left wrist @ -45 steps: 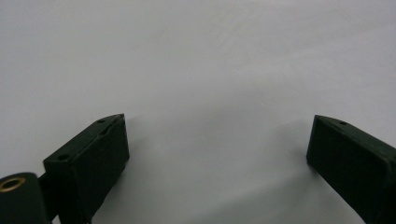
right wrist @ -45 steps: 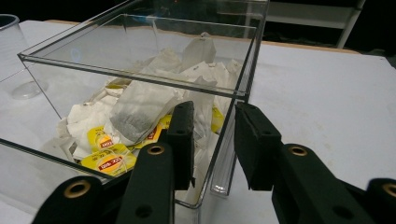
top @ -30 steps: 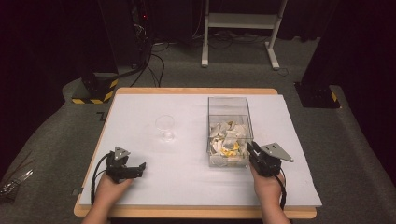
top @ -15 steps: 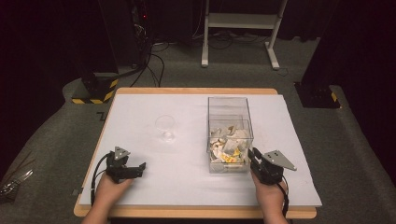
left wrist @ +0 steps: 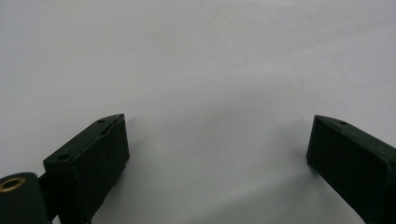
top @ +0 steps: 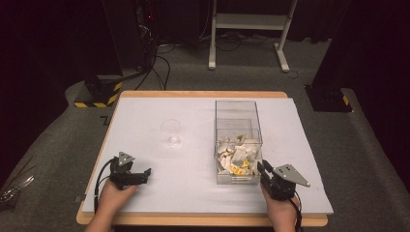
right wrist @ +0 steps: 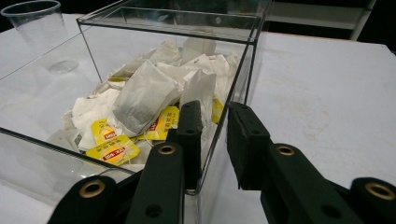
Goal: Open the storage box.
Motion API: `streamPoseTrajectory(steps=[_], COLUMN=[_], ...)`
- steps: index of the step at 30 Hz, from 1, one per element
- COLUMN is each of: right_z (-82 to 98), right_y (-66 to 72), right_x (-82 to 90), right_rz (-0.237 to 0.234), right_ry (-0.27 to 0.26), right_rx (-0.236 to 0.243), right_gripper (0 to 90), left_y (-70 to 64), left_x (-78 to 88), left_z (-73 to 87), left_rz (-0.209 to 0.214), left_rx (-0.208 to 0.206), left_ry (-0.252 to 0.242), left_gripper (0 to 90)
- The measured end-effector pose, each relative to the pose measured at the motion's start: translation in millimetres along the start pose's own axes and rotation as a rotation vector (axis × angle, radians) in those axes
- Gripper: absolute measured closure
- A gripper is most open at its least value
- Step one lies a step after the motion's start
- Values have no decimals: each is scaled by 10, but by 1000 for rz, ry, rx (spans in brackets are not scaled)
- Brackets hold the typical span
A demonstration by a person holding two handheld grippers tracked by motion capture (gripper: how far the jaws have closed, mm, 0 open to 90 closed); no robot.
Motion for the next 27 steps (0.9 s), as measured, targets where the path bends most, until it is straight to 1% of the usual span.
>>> streamPoseTrajectory(steps=[12, 13, 15, 18, 22, 27], right_z=[34, 31, 19, -17, -99, -196], right_y=[4, 1, 0, -8, -36, -110], right_x=[82, 80, 69, 50, 36, 21], right_rz=[-13, -15, -22, -29, -28, -17], right_ry=[4, 5, 7, 7, -5, -17], right_rx=[8, 6, 3, 2, -1, -2], right_gripper=[746, 738, 686, 664, 648, 638], left_y=[1, 4, 1, -5, -7, -7], left_x=[0, 1, 0, -2, -3, -3], left_z=[0, 0, 0, 0, 0, 0], left_rz=[0, -1, -1, -2, -3, -4], left_rx=[-1, -4, -1, 6, 7, 7], left_ry=[0, 1, 0, -4, -6, -6], left_gripper=[60, 60, 60, 60, 60, 61])
Point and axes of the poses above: each handheld gripper's, and its own axes: x roughly backward along the jaws, z roughly out of its underside, y roughly to its left, the point moved 6 cm from there along -x, roughly forward along the jaws, and after that the axes turned 8 degrees about z, right-handed, at the moved point
